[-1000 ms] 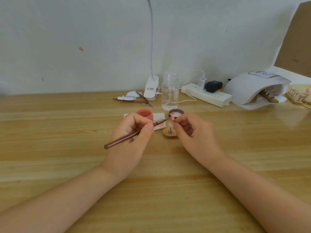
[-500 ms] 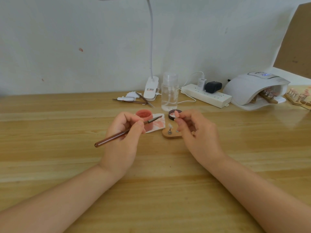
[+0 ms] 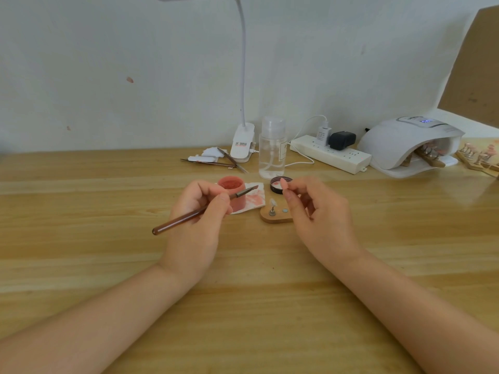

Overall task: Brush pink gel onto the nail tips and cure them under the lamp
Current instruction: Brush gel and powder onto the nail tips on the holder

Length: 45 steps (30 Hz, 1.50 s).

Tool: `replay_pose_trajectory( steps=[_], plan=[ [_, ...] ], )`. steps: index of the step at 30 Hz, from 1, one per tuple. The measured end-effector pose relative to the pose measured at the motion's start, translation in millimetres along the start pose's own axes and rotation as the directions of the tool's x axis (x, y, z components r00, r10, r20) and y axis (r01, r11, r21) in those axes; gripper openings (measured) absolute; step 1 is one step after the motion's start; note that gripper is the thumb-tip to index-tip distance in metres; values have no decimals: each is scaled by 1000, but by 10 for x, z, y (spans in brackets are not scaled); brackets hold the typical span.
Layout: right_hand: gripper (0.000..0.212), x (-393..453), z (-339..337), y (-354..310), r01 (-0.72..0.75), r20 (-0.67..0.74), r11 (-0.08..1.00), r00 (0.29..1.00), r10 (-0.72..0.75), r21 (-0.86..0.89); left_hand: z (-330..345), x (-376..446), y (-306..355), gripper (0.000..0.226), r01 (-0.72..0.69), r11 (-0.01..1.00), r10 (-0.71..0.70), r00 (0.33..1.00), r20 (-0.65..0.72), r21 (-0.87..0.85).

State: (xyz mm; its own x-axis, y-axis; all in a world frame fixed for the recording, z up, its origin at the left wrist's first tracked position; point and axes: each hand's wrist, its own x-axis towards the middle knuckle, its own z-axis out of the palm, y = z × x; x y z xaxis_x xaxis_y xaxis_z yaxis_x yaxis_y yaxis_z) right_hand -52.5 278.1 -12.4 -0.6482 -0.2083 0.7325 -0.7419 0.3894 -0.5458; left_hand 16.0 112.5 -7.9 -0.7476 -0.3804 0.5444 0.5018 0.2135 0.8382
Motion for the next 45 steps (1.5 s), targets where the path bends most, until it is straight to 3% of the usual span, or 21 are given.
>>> replay_pose_trajectory(
  steps=[9, 20, 27, 30, 35, 39, 45],
  plan=[
    [7, 4, -3, -61, -246, 126, 960, 957, 262, -130, -1, 2, -26, 25, 11, 1000, -11, 1000, -6, 16],
    [15, 34, -3, -15, -339, 181, 878, 892, 414, -338, 19, 3, 7, 7, 19, 999, -19, 1000, -10, -29],
    [23, 58, -1, 40, -335, 202, 837, 869, 452, -433, 15, -5, 3, 9, 13, 1000, -13, 1000, 8, -28],
    [25, 71, -1, 77, -331, 217, 821, 857, 468, -465, 13, -9, -1, 22, 9, 1000, -9, 1000, 10, -9],
    [31, 56, 1, 64, -254, 216, 803, 880, 423, -539, 25, -7, 13, 26, 17, 1000, -17, 1000, 8, 5],
    [27, 24, 45, 35, -200, 202, 848, 921, 334, -490, 28, -14, 26, 25, 15, 1000, -15, 1000, 5, -7],
    [36, 35, 67, 49, -147, 321, 871, 890, 324, -469, 40, -9, 24, 25, 60, 998, -60, 997, -47, -4]
  ],
)
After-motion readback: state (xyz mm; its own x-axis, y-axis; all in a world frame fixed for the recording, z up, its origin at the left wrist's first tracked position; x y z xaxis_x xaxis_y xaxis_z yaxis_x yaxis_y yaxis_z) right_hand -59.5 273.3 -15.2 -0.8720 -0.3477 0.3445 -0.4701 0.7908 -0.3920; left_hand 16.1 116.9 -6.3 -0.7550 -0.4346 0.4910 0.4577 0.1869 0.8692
